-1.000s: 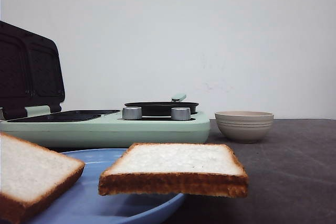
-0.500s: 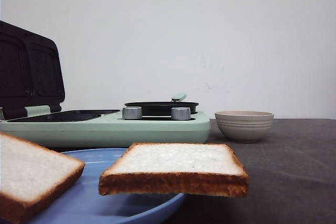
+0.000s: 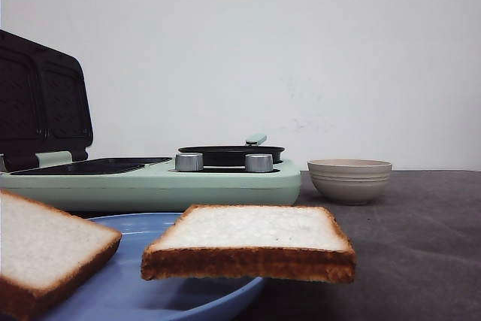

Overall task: Make breakfast with bread and shrimp
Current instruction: 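Lower the left gripper to the bread slice on the blue plate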

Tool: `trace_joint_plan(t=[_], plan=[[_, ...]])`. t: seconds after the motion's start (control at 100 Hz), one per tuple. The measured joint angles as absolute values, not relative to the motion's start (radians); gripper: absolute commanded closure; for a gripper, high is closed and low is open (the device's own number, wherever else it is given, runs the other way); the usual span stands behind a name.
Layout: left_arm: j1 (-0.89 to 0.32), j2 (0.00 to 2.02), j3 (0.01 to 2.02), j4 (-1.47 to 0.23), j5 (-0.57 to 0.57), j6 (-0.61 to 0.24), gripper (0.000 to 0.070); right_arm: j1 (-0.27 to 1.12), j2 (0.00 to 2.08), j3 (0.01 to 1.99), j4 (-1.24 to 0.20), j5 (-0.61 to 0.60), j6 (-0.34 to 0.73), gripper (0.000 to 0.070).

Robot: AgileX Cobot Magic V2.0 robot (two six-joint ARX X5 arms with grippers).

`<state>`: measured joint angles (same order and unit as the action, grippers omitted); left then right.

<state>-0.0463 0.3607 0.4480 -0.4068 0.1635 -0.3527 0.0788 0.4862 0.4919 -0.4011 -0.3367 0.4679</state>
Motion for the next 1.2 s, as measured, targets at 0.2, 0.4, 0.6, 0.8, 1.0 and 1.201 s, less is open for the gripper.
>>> trace_joint_plan(t=[0.2, 0.4, 0.6, 0.8, 1.0, 1.201], plan=[[-0.046, 0.518, 0.610, -0.538, 0.176, -0.339, 0.0695, 0.079, 0.649, 0.573, -0.423, -0.348, 0.448, 0.0700], [-0.046, 0.528, 0.620, -0.619, 0.218, -0.354, 0.0695, 0.079, 0.653, 0.575, -0.426, -0.348, 0.445, 0.0700], [-0.046, 0.544, 0.620, -0.713, 0.321, -0.359, 0.0694, 0.079, 0.653, 0.575, -0.442, -0.429, 0.442, 0.0700], [-0.046, 0.648, 0.620, -0.843, 0.375, -0.366, 0.0565, 0.079, 0.653, 0.575, -0.442, -0.477, 0.421, 0.0700], [-0.046, 0.770, 0.620, -0.876, 0.508, -0.365, 0.0336, 0.080, 0.654, 0.575, -0.440, -0.523, 0.397, 0.0700], [-0.046, 0.841, 0.620, -0.917, 0.539, -0.353, 0.0334, 0.087, 0.653, 0.575, -0.437, -0.529, 0.382, 0.0665]])
